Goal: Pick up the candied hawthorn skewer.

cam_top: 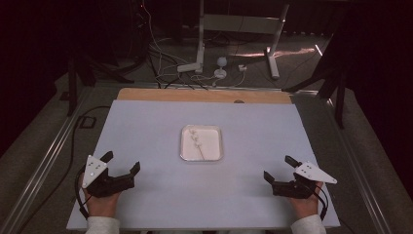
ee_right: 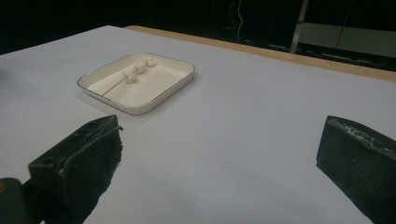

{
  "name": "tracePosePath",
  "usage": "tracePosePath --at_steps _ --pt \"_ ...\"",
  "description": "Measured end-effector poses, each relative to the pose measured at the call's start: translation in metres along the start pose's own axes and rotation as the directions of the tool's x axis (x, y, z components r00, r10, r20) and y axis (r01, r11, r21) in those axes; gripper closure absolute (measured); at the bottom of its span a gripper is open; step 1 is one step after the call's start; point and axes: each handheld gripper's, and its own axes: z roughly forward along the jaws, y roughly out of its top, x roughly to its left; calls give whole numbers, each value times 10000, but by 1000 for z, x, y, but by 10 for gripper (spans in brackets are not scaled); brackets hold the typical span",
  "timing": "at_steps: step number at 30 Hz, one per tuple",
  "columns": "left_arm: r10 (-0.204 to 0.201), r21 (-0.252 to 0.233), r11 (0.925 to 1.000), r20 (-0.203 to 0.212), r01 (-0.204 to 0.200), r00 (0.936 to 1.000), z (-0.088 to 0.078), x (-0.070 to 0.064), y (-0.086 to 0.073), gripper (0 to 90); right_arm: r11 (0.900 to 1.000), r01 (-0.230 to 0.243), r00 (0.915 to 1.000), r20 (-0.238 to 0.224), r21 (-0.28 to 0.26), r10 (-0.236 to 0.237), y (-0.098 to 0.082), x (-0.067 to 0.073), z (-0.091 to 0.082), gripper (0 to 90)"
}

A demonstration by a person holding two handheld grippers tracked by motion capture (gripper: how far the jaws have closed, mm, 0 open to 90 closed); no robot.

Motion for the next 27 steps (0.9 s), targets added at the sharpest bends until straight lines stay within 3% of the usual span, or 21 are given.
tracePosePath --at_steps 9,14,27 --pt "-113 160 9998 -166 115 9998 0 2 -2 6 9999 71 9998 165 133 -74 -1 1 1 0" --pt "-441 161 9989 -210 444 9988 -2 3 1 6 9999 53 9996 289 117 -56 -1 1 1 0" --pt "-44 -39 10000 248 45 9997 5 -5 28 5 9999 98 9992 378 112 -102 -1 2 1 0"
